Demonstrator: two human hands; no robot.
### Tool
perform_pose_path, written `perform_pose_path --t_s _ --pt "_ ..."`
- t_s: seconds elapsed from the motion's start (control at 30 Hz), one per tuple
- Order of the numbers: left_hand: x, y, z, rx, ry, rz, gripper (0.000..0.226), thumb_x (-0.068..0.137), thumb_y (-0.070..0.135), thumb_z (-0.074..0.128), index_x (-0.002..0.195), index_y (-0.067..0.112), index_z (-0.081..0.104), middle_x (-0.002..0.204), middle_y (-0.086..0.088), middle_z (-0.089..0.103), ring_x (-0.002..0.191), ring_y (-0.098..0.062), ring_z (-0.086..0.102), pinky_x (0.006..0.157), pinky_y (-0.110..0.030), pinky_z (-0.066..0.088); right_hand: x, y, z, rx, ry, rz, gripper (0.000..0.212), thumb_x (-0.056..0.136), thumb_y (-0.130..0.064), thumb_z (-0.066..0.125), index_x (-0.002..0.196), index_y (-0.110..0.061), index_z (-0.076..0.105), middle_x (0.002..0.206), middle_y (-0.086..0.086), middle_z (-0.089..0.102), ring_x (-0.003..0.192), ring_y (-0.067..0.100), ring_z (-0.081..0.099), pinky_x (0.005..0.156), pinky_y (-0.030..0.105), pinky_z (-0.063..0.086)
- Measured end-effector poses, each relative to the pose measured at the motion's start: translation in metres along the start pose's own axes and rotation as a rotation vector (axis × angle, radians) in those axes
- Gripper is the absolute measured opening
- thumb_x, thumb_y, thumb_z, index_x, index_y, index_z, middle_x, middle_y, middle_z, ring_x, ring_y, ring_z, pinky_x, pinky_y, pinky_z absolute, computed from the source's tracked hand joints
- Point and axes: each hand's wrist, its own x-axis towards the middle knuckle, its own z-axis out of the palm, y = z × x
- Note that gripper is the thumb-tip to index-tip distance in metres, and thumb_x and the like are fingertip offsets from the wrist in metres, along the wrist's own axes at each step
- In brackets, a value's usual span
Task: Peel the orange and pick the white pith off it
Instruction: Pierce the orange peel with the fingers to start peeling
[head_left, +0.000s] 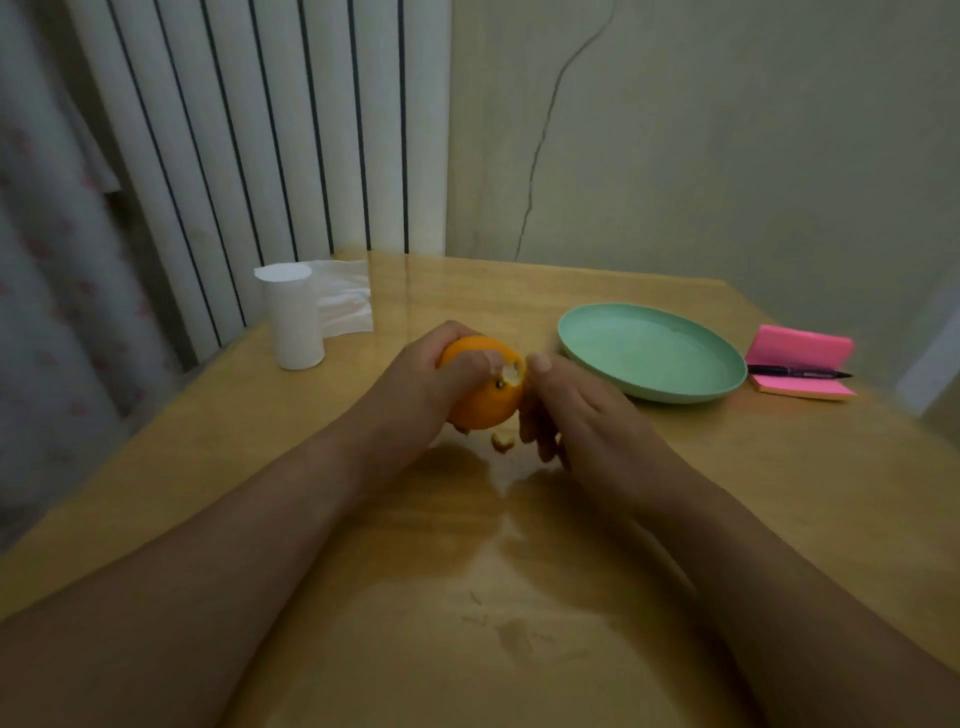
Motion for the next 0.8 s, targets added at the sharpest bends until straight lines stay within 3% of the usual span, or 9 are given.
perform_pose_path --t_s 0.17,0.27,0.37,0.5,0.6,0.7,0.8 --pt "0.003 -0.005 0.006 -0.208 -0.033 -0.083 0.054 0.090 0.059 0.070 0.133 0.027 0.062 0.131 -0.009 0.067 0.118 -0.028 0.071 0.105 -0.049 0.058 0.002 0.008 0.002 -0.038 -0.021 0.101 0.055 0.087 -0.079 0.058 0.125 -0.040 0.053 0.108 -0.015 0.068 0.092 -0.001 0.067 0.080 0.031 0.057" --pt "0.003 -0.004 0.009 -0.221 -0.043 -0.124 0.057 0.087 0.066 0.072 0.134 0.035 0.059 0.132 0.000 0.067 0.117 -0.021 0.073 0.105 -0.047 0.059 0.001 0.009 0.001 -0.044 0.058 0.022 0.063 0.086 -0.067 0.074 0.139 -0.045 0.047 0.112 -0.017 0.069 0.094 -0.003 0.070 0.079 0.025 0.057" --pt "0.003 0.000 0.003 0.027 -0.069 -0.130 0.053 0.086 0.075 0.069 0.127 0.043 0.059 0.130 0.007 0.065 0.115 -0.019 0.071 0.101 -0.044 0.060 0.000 0.010 -0.006 -0.130 0.074 -0.031 0.065 0.090 -0.051 0.079 0.147 -0.045 0.048 0.116 -0.019 0.066 0.100 -0.005 0.067 0.081 0.020 0.057" --pt "0.001 0.003 0.003 -0.139 -0.026 -0.179 0.049 0.091 0.053 0.075 0.130 0.028 0.058 0.134 -0.005 0.062 0.109 -0.023 0.075 0.094 -0.041 0.064 0.001 0.008 0.001 -0.164 0.106 -0.073 0.086 0.088 -0.051 0.079 0.159 -0.050 0.030 0.138 -0.019 0.049 0.116 -0.001 0.059 0.096 0.027 0.057" --pt "-0.004 0.007 0.010 -0.012 -0.047 -0.128 0.045 0.091 0.058 0.068 0.120 0.025 0.059 0.123 -0.001 0.067 0.099 -0.012 0.077 0.091 -0.039 0.065 0.002 0.007 0.002 -0.162 0.123 -0.086 0.090 0.084 -0.056 0.081 0.158 -0.048 0.031 0.143 -0.017 0.046 0.124 0.000 0.052 0.101 0.026 0.053" --pt "-0.005 0.012 0.001 0.201 -0.129 -0.064 0.044 0.094 0.063 0.055 0.112 0.024 0.061 0.113 0.002 0.072 0.099 -0.013 0.075 0.095 -0.044 0.063 -0.001 0.008 -0.007 -0.145 0.077 -0.040 0.083 0.081 -0.050 0.087 0.147 -0.045 0.037 0.133 -0.020 0.050 0.114 0.002 0.060 0.089 0.023 0.057" --pt "-0.007 0.016 -0.007 0.492 -0.208 0.019 0.027 0.105 0.057 0.047 0.106 0.032 0.057 0.103 0.007 0.071 0.094 -0.009 0.070 0.090 -0.042 0.062 -0.002 0.008 -0.010 -0.154 -0.003 -0.038 0.076 0.076 -0.046 0.090 0.134 -0.049 0.041 0.123 -0.021 0.055 0.104 0.000 0.063 0.079 0.023 0.059"
